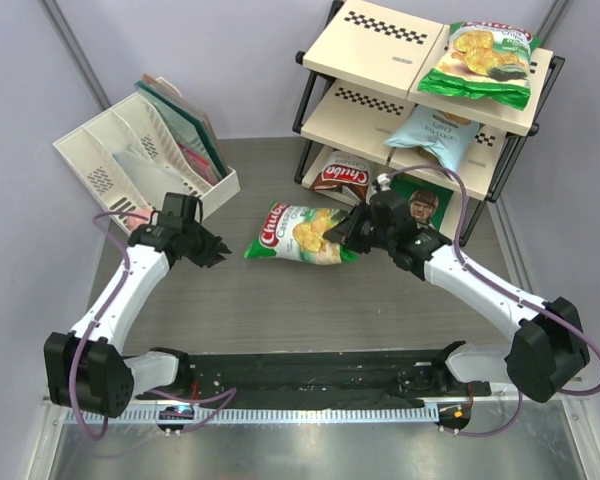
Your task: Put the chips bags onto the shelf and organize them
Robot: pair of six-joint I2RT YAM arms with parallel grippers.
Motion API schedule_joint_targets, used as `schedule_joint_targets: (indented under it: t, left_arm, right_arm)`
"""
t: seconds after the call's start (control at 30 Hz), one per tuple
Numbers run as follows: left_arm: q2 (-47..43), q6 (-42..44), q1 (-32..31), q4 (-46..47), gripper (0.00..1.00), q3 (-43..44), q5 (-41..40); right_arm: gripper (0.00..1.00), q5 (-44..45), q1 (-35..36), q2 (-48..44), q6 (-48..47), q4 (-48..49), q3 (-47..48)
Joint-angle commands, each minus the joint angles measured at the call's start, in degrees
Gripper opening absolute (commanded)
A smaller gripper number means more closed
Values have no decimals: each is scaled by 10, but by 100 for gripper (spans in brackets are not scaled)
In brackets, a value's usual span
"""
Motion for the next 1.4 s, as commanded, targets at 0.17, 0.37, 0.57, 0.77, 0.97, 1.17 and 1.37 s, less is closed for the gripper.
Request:
schedule_joint_targets:
  t: [0.17, 0.37, 0.57, 0.77, 0.97, 1.17, 1.37]
  left_arm:
    - [-29, 24, 19, -51, 22, 13, -41]
    - [-48, 34, 23, -64, 22, 23, -75]
    - [-65, 40, 23, -64, 22, 25, -91]
    - [-89, 46, 21, -65, 22, 16, -99]
    - [-107, 66, 1, -70, 22, 25, -131]
    - [-96, 87, -43, -67, 24, 52, -161]
    - [-111, 114, -80, -72, 27, 53, -190]
  right_arm:
    - [1, 106, -4, 9, 29, 63, 136]
    - [1, 223, -4, 35, 107, 115, 186]
    - [1, 305, -3, 108, 136, 123, 299]
    - [1, 349, -3, 160, 196, 89, 361]
    - [1, 400, 0, 111, 229, 32, 329]
    - [1, 442, 3, 69, 274, -11, 291]
    - [1, 505, 14, 50, 303, -29, 284]
